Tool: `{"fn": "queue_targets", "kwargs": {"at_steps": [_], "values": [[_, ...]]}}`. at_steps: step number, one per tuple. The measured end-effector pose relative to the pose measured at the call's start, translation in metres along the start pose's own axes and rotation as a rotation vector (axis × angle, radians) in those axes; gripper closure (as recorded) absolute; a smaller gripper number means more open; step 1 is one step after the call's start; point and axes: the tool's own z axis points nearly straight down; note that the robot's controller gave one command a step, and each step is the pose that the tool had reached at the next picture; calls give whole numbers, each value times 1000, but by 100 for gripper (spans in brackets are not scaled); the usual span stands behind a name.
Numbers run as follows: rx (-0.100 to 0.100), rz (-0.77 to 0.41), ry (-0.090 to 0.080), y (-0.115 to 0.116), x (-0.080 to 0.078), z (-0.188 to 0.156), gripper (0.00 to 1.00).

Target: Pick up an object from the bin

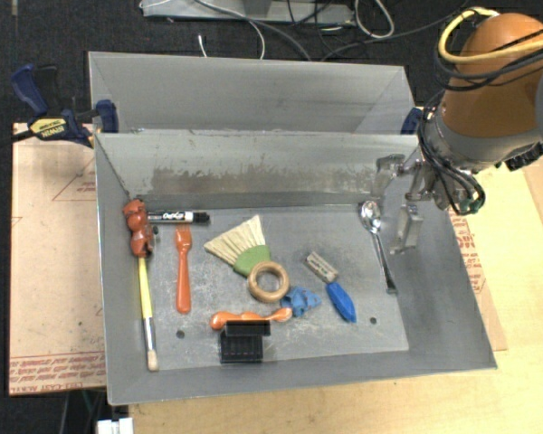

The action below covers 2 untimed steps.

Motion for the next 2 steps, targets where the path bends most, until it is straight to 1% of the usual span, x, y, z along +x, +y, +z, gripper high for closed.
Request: {"fn": "queue_targets", "kwargs": {"at_steps": [1,2], "values": [[1,-2,-6,0,-1,-3,0],[0,40,-10,13,-6,86,0]]}}
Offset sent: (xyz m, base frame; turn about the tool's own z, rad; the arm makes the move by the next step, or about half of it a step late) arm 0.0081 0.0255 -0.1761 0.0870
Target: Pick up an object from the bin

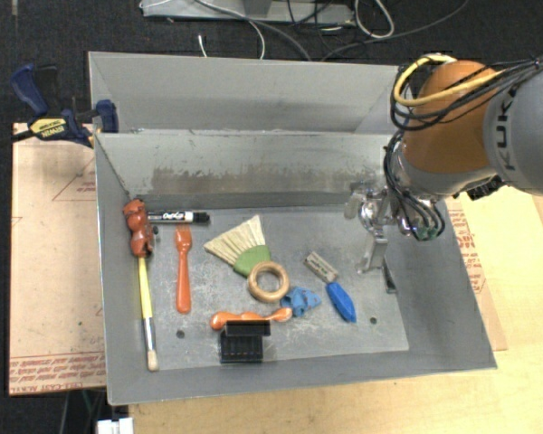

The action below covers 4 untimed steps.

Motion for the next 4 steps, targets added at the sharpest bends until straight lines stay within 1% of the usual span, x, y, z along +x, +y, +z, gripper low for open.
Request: {"fn": "queue_targets", "kwargs": {"at_steps": [1,2,3,4], "values": [[0,26,-3,11,-1,16,0],[-2,-32,8,26,11,55,0],[-1,1,-5,36,17,91,0],[-1,-3,-8,19,15,89,100]]}}
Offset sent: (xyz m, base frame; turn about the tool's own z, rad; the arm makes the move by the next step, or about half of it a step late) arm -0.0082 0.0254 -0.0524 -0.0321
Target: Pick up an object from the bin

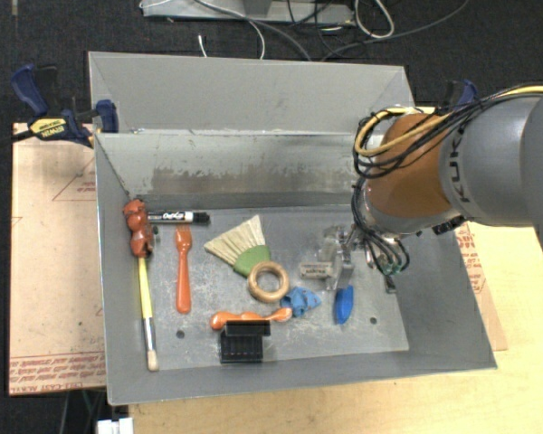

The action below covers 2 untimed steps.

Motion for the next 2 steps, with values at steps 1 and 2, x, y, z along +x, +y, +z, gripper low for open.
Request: {"fn": "queue_targets", "kwargs": {"at_steps": [1,2], "values": [[0,0,0,0,0,0,100],[0,-1,-1,0,0,0,100]]}}
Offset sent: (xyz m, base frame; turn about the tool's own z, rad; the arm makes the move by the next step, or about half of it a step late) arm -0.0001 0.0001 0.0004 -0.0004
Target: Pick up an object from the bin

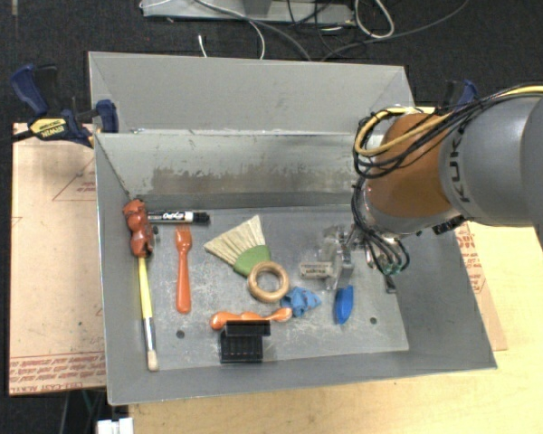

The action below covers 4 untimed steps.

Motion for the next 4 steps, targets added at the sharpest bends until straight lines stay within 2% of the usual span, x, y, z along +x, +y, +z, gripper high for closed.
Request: {"fn": "queue_targets", "kwargs": {"at_steps": [1,4], "values": [[0,0,-1,0,0,-4,100],[-1,-1,-2,1,-1,-61,100]]}}
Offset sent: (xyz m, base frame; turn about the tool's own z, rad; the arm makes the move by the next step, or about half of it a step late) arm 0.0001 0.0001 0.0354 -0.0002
